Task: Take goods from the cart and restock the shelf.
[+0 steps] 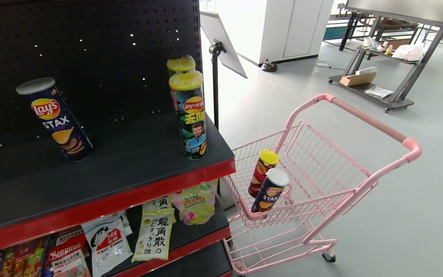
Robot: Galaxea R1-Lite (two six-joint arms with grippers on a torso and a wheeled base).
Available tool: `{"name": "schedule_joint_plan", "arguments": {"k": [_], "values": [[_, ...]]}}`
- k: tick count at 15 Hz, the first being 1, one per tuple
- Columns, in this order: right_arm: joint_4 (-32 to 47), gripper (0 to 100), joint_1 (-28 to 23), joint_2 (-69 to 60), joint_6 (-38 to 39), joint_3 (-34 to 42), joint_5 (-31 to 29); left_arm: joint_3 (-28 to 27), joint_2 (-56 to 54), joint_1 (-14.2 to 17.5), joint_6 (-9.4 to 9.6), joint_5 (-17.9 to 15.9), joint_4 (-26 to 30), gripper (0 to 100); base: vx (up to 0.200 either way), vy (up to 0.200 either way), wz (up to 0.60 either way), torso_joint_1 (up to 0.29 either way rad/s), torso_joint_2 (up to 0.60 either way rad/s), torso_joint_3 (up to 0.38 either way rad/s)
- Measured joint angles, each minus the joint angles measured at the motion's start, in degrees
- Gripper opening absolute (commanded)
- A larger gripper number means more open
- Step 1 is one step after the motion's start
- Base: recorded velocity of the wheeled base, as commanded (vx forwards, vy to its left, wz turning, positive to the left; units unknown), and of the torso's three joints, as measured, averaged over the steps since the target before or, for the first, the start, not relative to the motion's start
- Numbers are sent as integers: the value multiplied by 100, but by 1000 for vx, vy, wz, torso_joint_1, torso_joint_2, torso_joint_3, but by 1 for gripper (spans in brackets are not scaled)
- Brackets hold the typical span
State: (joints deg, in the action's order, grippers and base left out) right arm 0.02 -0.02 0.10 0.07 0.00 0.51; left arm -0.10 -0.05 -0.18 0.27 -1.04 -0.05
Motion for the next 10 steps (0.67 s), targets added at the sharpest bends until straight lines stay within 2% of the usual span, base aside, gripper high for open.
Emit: {"name": "schedule_joint_plan", "arguments": {"k": [10], "values": [[7,100,2,-5,11,0,0,0,0,0,-2,-2,5,100,0,0,0,-135,378,230]]}}
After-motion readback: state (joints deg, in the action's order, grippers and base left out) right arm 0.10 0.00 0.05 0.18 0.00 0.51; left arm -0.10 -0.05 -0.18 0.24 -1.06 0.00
